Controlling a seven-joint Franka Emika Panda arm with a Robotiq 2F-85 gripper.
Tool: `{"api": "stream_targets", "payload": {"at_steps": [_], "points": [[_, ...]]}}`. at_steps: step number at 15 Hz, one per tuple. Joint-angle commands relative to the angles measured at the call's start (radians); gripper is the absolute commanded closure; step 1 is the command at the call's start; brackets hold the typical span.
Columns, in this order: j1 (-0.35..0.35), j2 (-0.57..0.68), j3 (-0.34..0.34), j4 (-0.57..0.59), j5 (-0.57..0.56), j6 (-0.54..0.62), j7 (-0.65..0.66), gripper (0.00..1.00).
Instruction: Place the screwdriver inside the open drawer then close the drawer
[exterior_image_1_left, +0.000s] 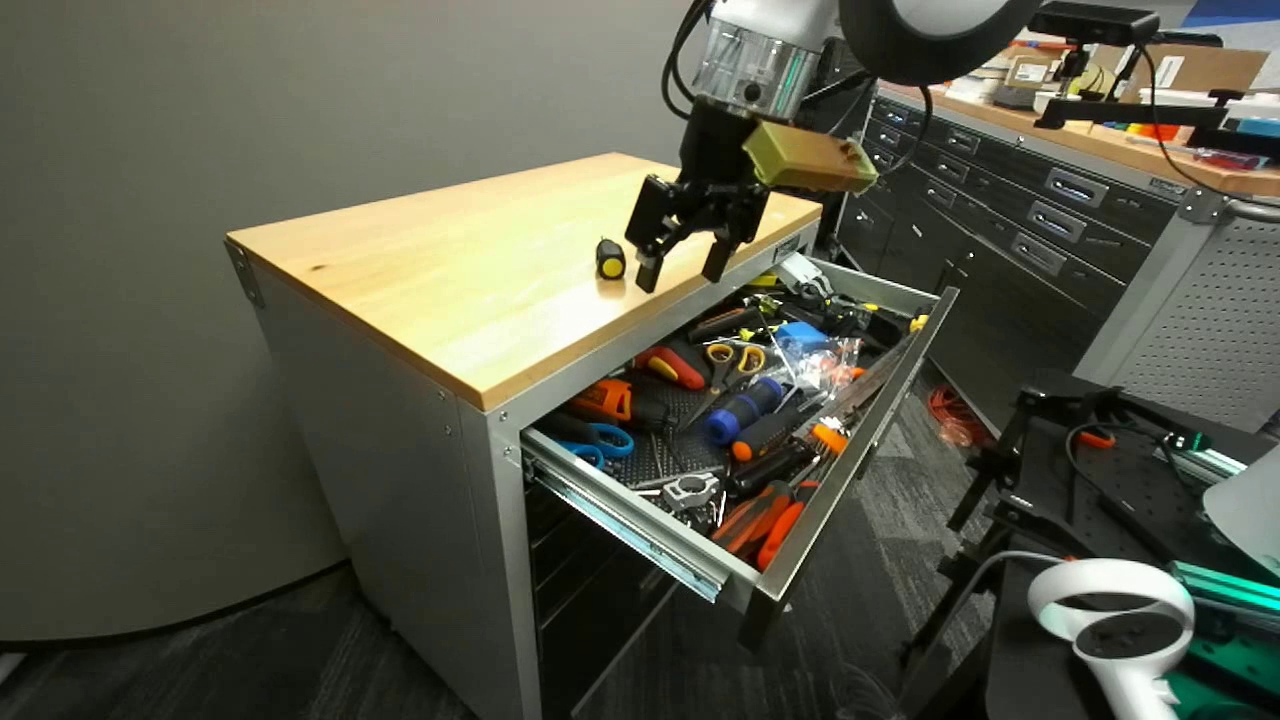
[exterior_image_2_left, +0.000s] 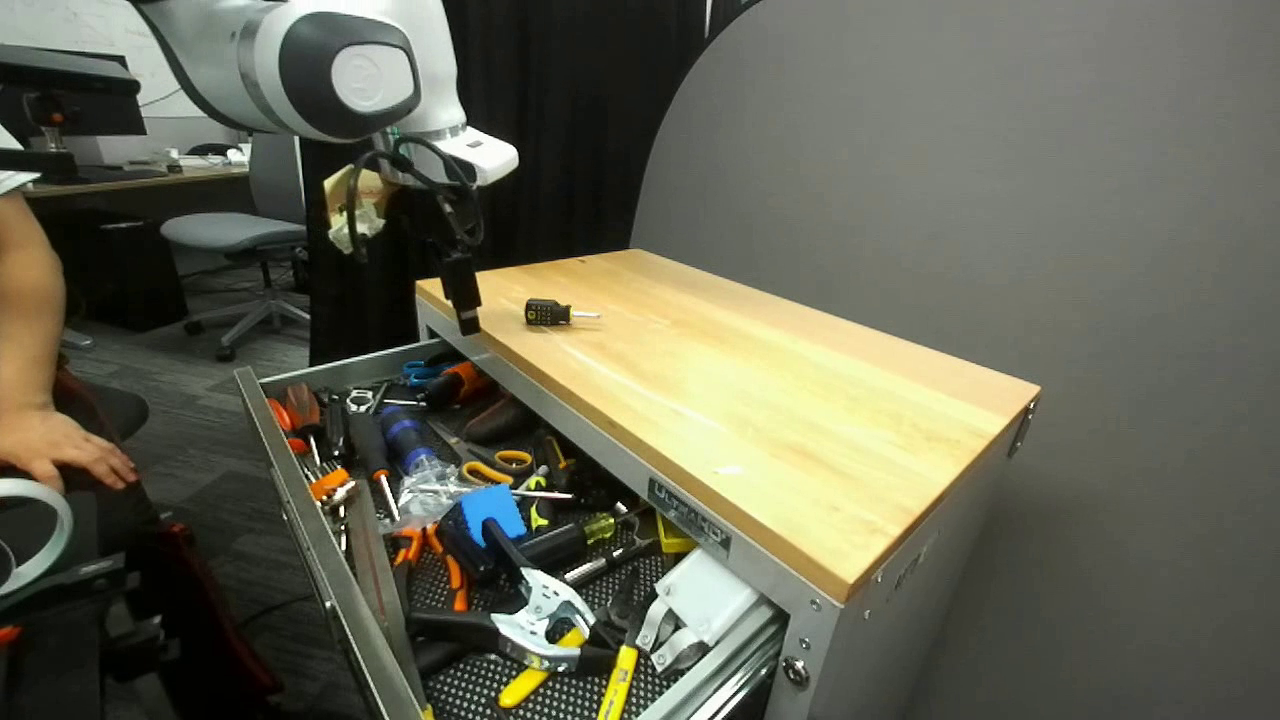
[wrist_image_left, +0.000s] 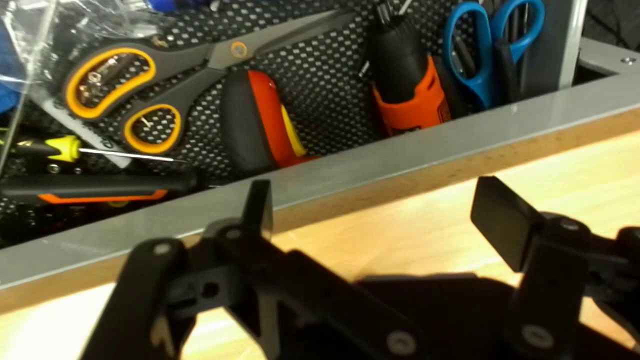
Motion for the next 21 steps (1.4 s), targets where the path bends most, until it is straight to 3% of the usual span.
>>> {"api": "stream_targets", "payload": {"at_steps": [1,7,10,12,13,14,16,21], "points": [[0.061,0.054,-0.07,0.099,-0.031,0.058,0.12,0.0],[0.244,0.215,-0.296,0.264,-0.34,0.179,0.486,0.0],[0.33,0.257,-0.393,0.31,-0.458,0.129,0.616,0.0],[0.352,0.263,-0.408,0.313,-0.473,0.085,0.64,0.0],[0.361,0.265,-0.414,0.316,-0.488,0.054,0.651,0.25],[0.347,0.257,-0.389,0.308,-0.469,0.025,0.637,0.27],[0.318,0.24,-0.339,0.298,-0.435,-0.044,0.599,0.42],[0.286,0.211,-0.309,0.281,-0.451,-0.1,0.6,0.81]]}}
